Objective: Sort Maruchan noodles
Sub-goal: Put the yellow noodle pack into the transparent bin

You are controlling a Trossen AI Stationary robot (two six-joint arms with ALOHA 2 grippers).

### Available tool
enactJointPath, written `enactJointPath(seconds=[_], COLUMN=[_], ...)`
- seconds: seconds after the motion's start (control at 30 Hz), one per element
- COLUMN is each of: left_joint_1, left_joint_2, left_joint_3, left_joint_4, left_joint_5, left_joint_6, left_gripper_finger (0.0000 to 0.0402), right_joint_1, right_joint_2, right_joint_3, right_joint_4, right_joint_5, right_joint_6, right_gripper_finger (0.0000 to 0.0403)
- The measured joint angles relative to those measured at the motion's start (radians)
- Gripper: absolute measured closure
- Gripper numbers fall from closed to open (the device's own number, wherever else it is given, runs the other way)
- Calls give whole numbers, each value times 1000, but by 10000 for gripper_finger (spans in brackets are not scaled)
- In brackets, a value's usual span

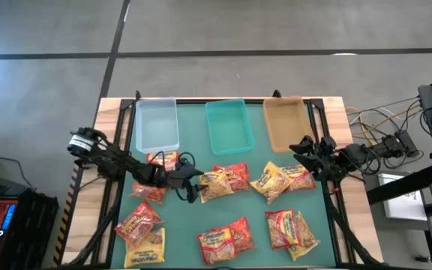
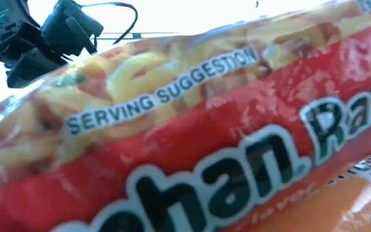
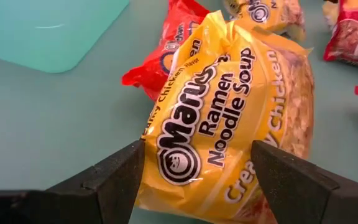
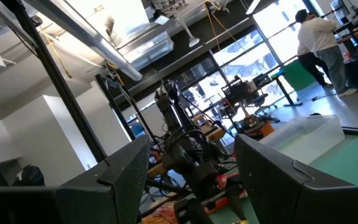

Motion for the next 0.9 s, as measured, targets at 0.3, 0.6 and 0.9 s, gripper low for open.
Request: enactJointPath(seconds=[0.3, 0.6, 0.9], left_joint_1=[-45, -47, -49], left_joint_2=[27, 24, 23], left_joint_3=[-1, -1, -1], left_joint_4=[-1, 17, 21], left_joint_5=[-4, 2, 5], left_joint_6=[-11, 17, 17], left_gripper_finger=[150, 161, 162], right_joint_1=[0, 0, 0], right_joint_2=[0, 0, 0], right_joint_3=[0, 0, 0], right_joint_4=[0, 0, 12], right_joint_5=[0, 0, 56], right_joint_6=[0, 0, 0], right_gripper_finger=[179, 179, 179])
